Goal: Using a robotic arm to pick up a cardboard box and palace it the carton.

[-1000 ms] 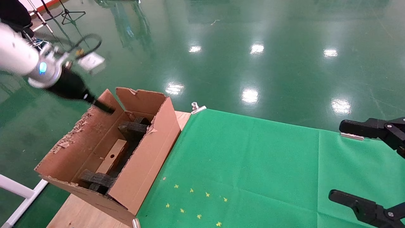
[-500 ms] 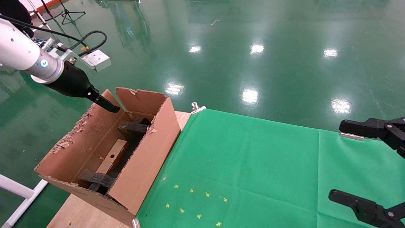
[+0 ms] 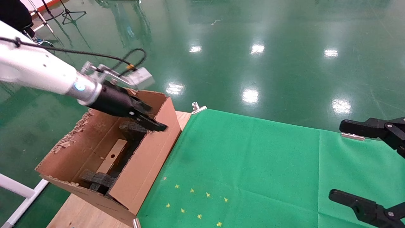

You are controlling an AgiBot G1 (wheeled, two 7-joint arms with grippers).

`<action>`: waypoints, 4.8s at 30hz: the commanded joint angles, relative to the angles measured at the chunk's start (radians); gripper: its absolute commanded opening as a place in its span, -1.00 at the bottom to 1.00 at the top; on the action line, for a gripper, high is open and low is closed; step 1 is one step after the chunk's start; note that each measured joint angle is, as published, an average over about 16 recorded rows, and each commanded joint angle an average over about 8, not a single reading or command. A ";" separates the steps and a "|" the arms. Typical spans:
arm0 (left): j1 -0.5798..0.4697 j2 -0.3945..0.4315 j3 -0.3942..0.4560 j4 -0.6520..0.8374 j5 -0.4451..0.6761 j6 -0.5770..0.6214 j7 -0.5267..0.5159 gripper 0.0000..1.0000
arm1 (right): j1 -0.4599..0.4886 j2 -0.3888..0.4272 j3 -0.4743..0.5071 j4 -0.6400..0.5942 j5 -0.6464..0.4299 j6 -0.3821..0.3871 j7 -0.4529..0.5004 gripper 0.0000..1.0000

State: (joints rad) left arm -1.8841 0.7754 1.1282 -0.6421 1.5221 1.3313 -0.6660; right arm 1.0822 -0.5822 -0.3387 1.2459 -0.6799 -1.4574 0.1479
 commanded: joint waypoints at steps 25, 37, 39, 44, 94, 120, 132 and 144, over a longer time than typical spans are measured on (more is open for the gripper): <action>0.457 -0.093 -0.479 -0.362 -0.447 0.093 0.270 1.00 | 0.000 0.000 0.000 0.000 0.000 0.000 0.000 1.00; 0.674 -0.137 -0.707 -0.535 -0.659 0.137 0.398 1.00 | 0.000 0.000 0.000 0.000 0.000 0.000 0.000 1.00; 0.711 -0.144 -0.746 -0.564 -0.695 0.144 0.420 1.00 | 0.000 0.000 0.000 0.000 0.000 0.000 0.000 1.00; 0.793 -0.161 -0.831 -0.629 -0.775 0.161 0.468 1.00 | 0.000 0.000 0.000 0.000 0.000 0.000 0.000 1.00; 0.808 -0.164 -0.847 -0.640 -0.790 0.163 0.477 1.00 | 0.000 0.000 0.000 0.000 0.000 0.000 0.000 1.00; 0.807 -0.164 -0.845 -0.639 -0.788 0.163 0.476 1.00 | 0.000 0.000 0.000 0.000 0.000 0.000 0.000 1.00; 0.807 -0.164 -0.845 -0.639 -0.788 0.163 0.476 1.00 | 0.000 0.000 0.000 0.000 0.000 0.000 0.000 1.00; 0.807 -0.164 -0.845 -0.639 -0.788 0.163 0.476 1.00 | 0.000 0.000 0.000 0.000 0.000 0.000 0.000 1.00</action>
State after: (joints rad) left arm -1.0775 0.6117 0.2829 -1.2814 0.7338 1.4946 -0.1895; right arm 1.0819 -0.5820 -0.3390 1.2456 -0.6796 -1.4571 0.1478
